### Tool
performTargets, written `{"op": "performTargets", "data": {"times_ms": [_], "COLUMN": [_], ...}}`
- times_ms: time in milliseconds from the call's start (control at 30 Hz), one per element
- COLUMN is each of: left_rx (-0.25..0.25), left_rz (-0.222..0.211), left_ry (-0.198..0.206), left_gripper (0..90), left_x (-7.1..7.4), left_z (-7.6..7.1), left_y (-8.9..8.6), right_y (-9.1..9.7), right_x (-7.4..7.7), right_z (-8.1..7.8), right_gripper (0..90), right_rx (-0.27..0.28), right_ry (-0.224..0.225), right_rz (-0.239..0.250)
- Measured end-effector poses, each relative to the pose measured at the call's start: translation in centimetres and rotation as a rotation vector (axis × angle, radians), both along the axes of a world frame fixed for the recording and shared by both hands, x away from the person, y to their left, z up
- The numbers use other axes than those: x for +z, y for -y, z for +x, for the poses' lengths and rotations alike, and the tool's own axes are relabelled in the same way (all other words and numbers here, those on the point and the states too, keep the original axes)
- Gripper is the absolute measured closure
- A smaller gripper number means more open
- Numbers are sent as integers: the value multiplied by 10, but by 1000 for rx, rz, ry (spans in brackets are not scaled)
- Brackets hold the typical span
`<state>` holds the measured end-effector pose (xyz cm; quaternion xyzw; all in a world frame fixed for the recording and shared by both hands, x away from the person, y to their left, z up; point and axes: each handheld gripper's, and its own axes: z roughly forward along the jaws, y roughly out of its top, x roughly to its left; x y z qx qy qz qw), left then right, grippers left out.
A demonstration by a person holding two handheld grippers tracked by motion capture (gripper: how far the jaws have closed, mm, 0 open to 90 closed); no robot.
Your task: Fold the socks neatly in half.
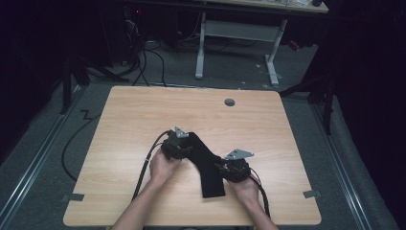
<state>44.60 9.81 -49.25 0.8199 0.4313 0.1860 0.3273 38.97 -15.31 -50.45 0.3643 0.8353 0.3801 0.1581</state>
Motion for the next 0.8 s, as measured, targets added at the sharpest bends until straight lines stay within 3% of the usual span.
{"op": "performTargets", "data": {"times_ms": [233, 400, 567, 733, 800], "left_rx": [48, 90, 127, 120, 108], "left_rz": [-27, -57, -79, -79, -60], "left_ry": [9, 13, 1, -21, -34], "left_gripper": [479, 477, 483, 505, 522], "left_x": [6, 10, 6, 6, 5], "left_z": [2, 7, 13, 19, 21], "left_y": [-8, -12, -16, -13, -9], "right_y": [1, 8, 14, 15, 15], "right_x": [2, 10, 10, 5, 3], "right_z": [-3, -8, -8, -8, -8], "right_gripper": [635, 655, 678, 685, 685], "right_rx": [2, 10, 7, 4, 6], "right_ry": [0, 27, 23, 8, 10], "right_rz": [8, 33, 29, 25, 22]}}
